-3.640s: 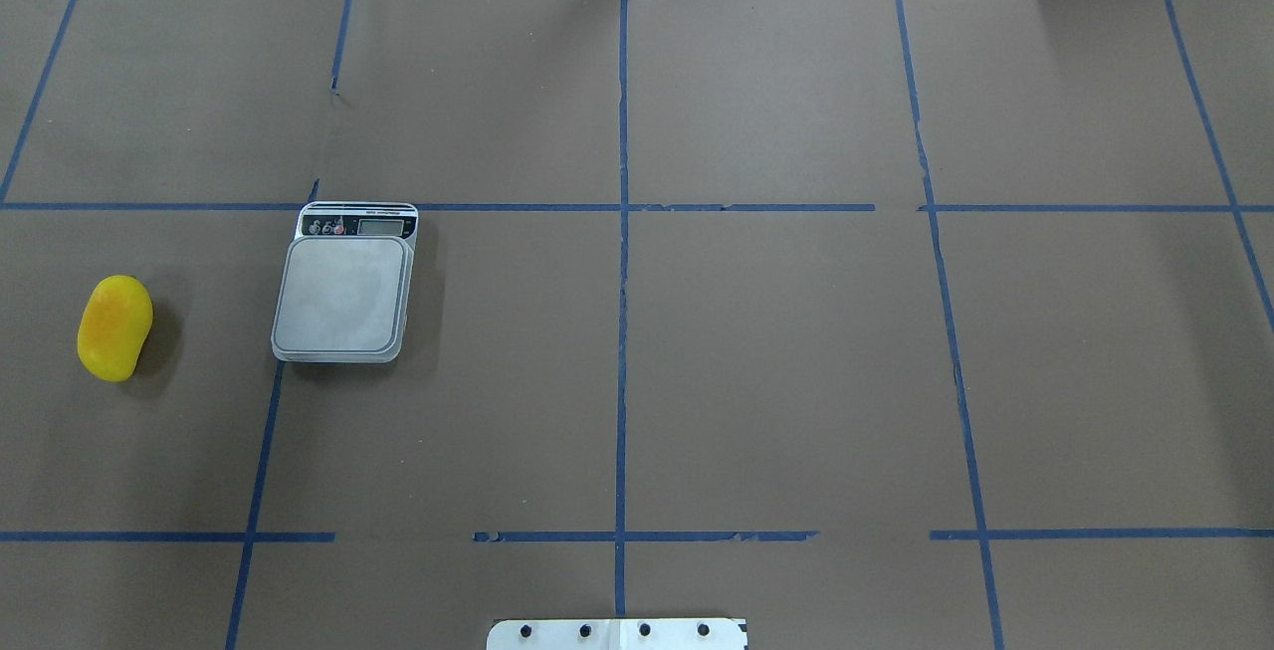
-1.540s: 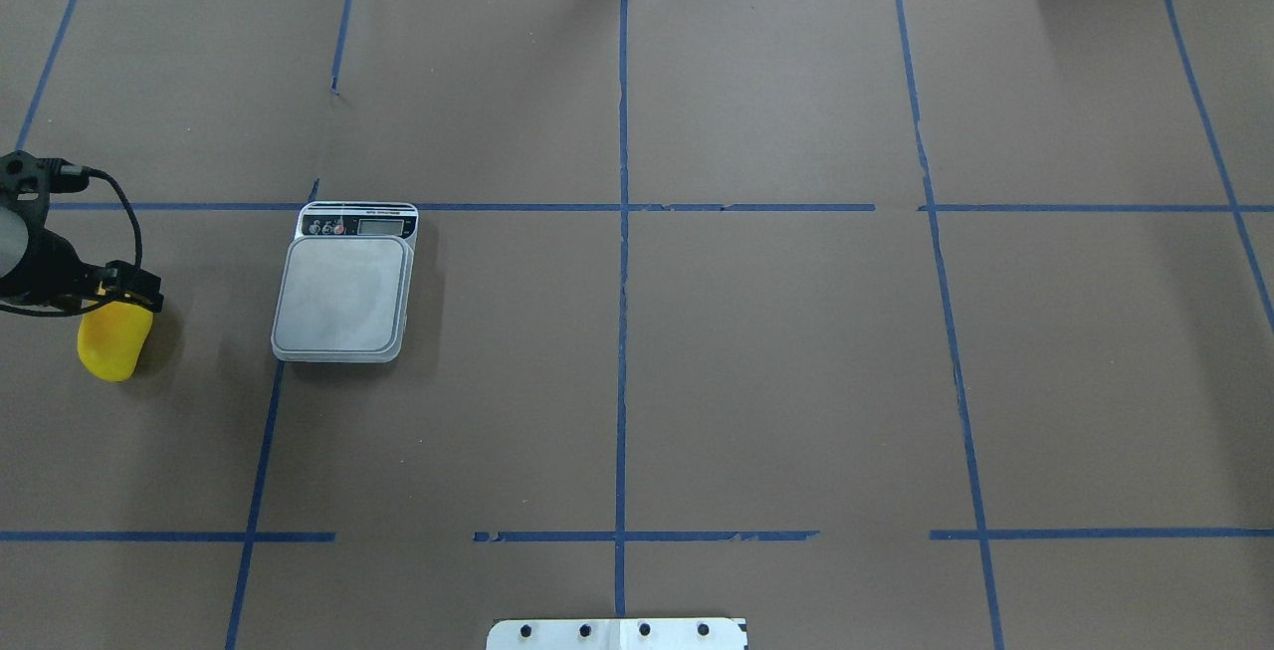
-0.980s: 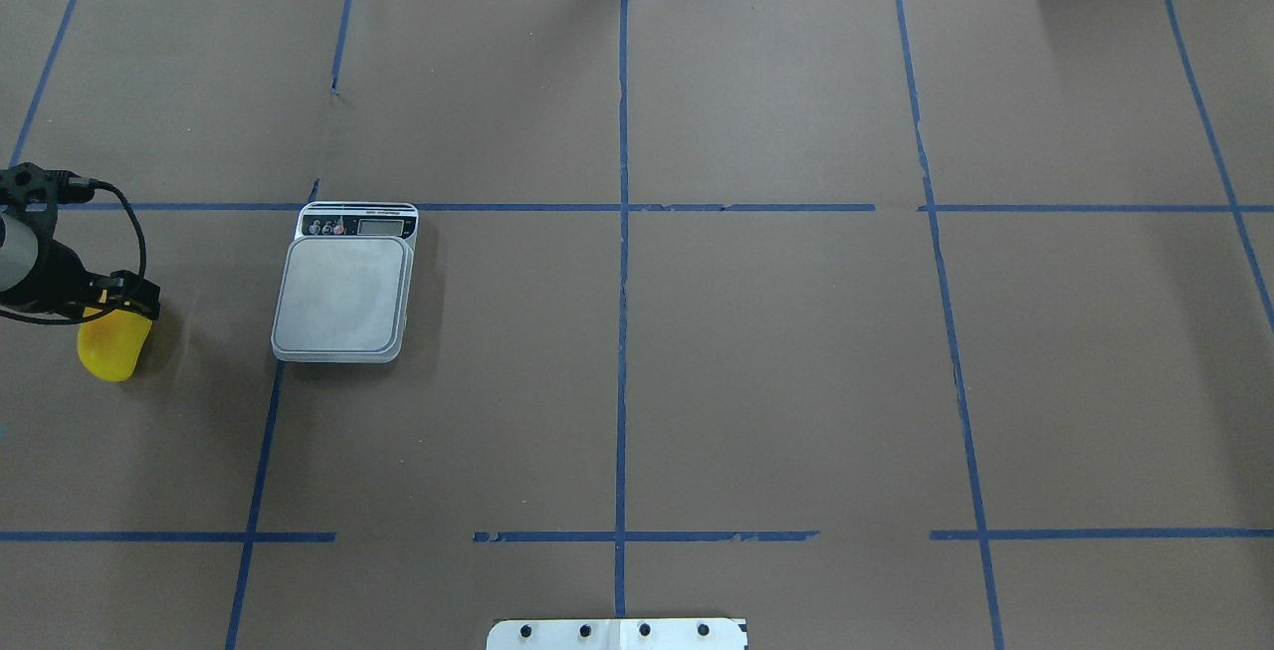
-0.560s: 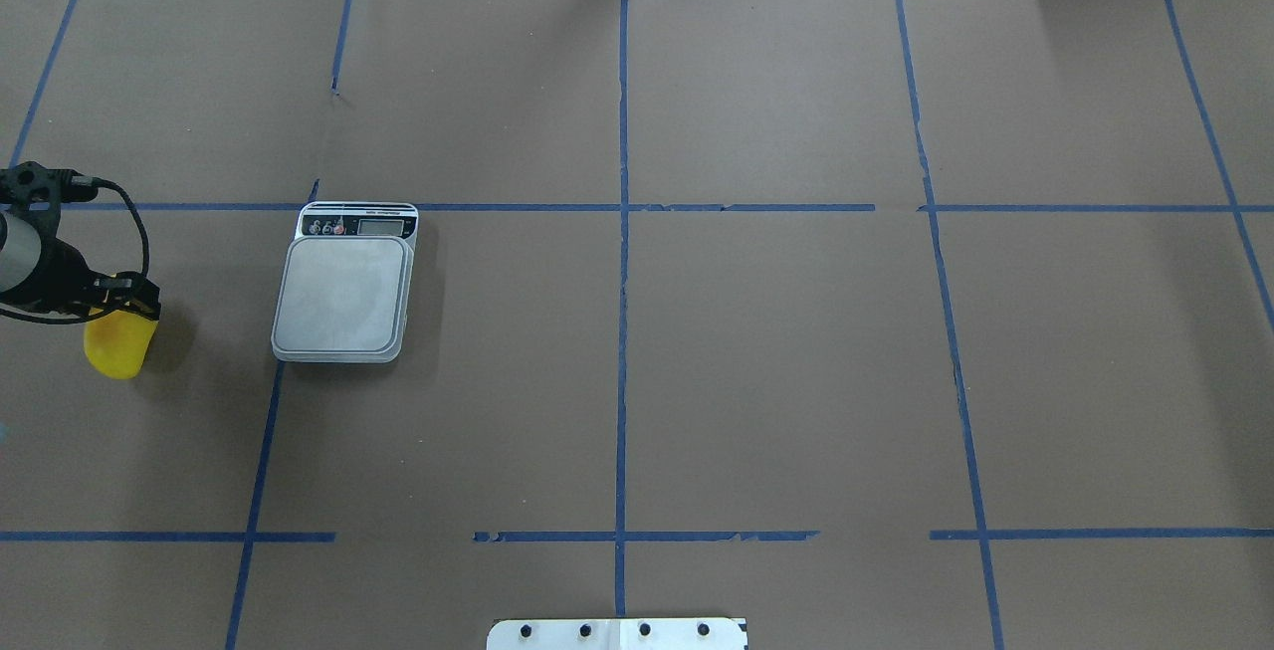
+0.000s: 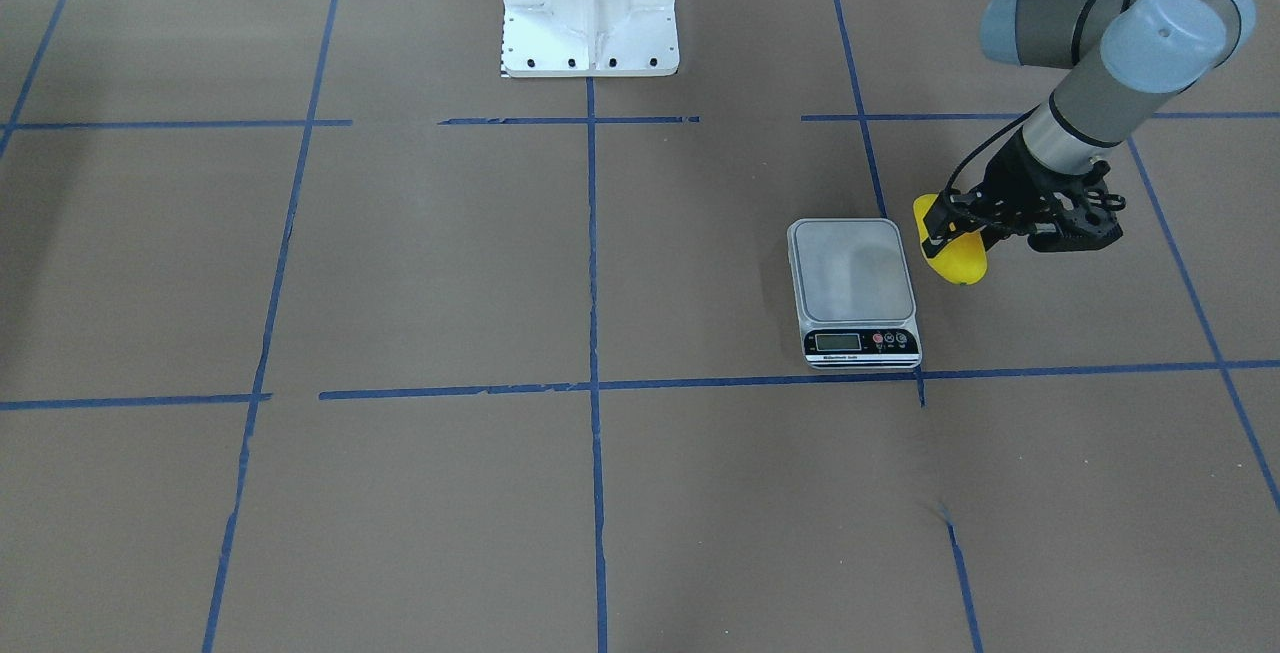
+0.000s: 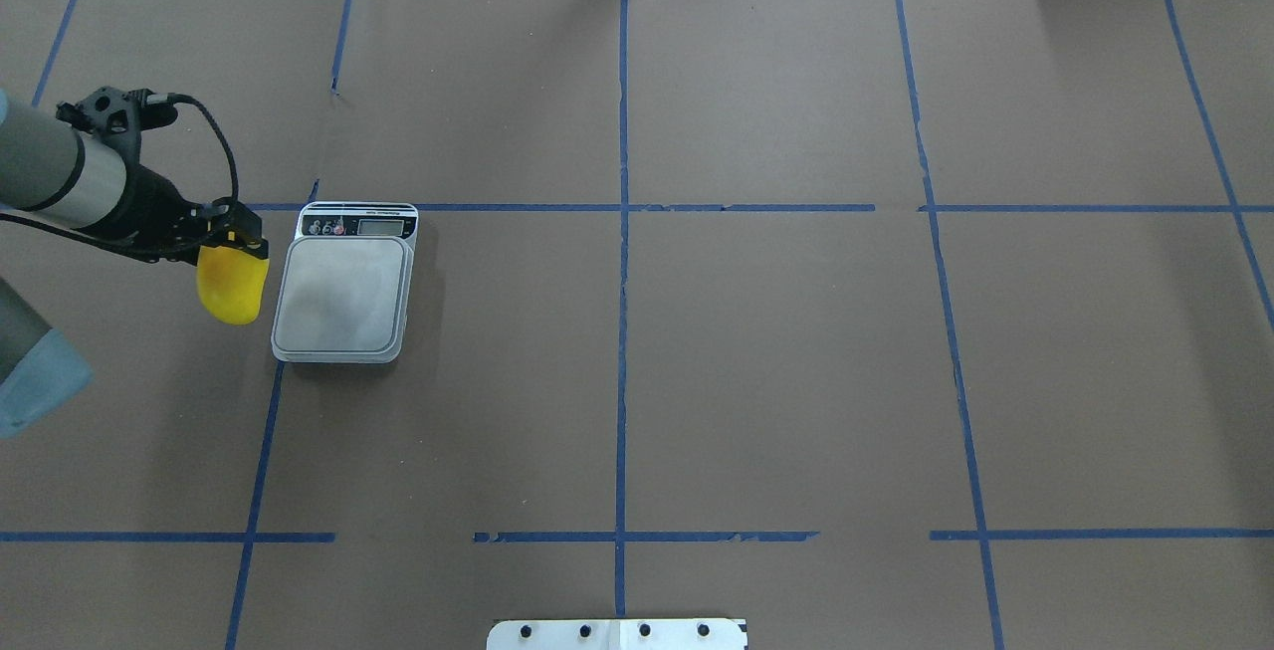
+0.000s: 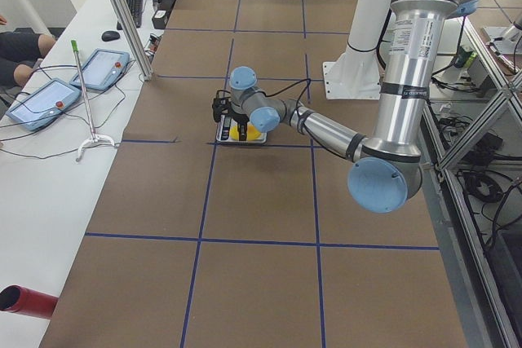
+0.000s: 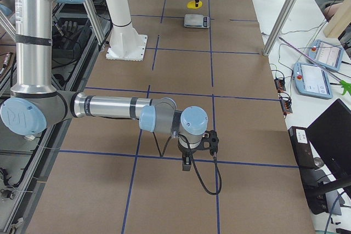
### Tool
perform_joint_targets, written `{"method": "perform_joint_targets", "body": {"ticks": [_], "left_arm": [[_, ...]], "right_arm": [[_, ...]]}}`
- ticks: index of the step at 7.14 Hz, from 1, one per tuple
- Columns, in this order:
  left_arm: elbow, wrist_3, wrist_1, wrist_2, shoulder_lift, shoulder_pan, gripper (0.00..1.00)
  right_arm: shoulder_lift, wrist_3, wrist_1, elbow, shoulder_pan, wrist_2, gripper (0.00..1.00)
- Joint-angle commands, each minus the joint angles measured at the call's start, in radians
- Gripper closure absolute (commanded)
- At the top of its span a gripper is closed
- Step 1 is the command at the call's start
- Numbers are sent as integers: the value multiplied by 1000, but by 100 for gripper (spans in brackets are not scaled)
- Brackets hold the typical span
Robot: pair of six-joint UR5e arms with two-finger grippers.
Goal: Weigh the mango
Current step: 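Lift the mango and carry it over the silver scale with the left gripper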
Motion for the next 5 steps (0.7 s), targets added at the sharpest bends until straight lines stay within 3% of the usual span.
{"method": "perform_joint_targets", "body": {"ticks": [1,5], "left_arm": [[34,-61,79,8,-107,53,100],[77,-75,80,67,-133,122,100]], "right_arm": [[0,0,0,0,0,0,0],[0,0,0,0,0,0,0]]}}
